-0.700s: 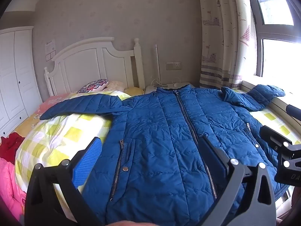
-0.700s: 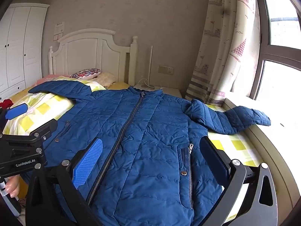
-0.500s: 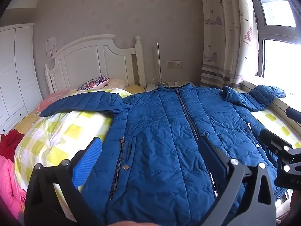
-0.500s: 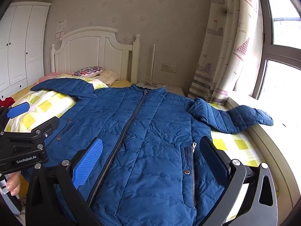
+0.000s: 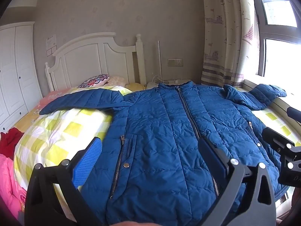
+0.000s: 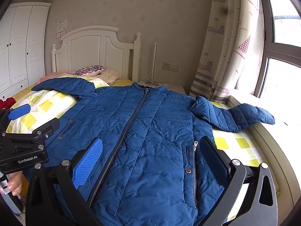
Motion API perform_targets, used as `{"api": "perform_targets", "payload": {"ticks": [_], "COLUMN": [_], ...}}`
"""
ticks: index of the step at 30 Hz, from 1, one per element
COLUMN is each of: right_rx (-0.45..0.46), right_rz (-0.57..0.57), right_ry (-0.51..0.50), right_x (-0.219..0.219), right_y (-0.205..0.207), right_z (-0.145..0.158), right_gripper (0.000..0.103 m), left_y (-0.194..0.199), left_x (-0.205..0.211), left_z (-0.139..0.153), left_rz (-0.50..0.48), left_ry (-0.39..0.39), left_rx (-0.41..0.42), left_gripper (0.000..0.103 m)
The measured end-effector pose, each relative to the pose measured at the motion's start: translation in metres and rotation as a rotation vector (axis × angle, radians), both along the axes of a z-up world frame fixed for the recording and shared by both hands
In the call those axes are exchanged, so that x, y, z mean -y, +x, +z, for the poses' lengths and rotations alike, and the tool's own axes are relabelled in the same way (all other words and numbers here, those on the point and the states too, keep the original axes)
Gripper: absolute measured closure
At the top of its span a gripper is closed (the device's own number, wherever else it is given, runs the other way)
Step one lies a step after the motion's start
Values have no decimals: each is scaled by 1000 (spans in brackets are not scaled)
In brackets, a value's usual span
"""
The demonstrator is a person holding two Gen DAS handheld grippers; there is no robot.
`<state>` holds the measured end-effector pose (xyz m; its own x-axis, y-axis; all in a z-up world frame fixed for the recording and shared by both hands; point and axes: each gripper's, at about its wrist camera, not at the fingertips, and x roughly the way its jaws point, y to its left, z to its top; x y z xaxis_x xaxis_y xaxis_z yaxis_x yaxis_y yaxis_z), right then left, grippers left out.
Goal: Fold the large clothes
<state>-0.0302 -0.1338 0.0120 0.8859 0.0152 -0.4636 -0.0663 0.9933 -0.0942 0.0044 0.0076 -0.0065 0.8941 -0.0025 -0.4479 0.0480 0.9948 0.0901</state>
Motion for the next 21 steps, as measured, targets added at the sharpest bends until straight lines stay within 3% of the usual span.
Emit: {"api": "perform_targets", "payload": {"ticks": [21], "right_rx": [-8], "right_rz": [6], "right_ry": [1], "right_x": [0], "right_y": [1], "right_z": [-3], "right_gripper": [4], "left_y": [1], "left_x": [-4], "left_z": [-4], "left_rz": [11], "left_ry": [-3], "left_rx": [-14], "left_gripper": [2]}}
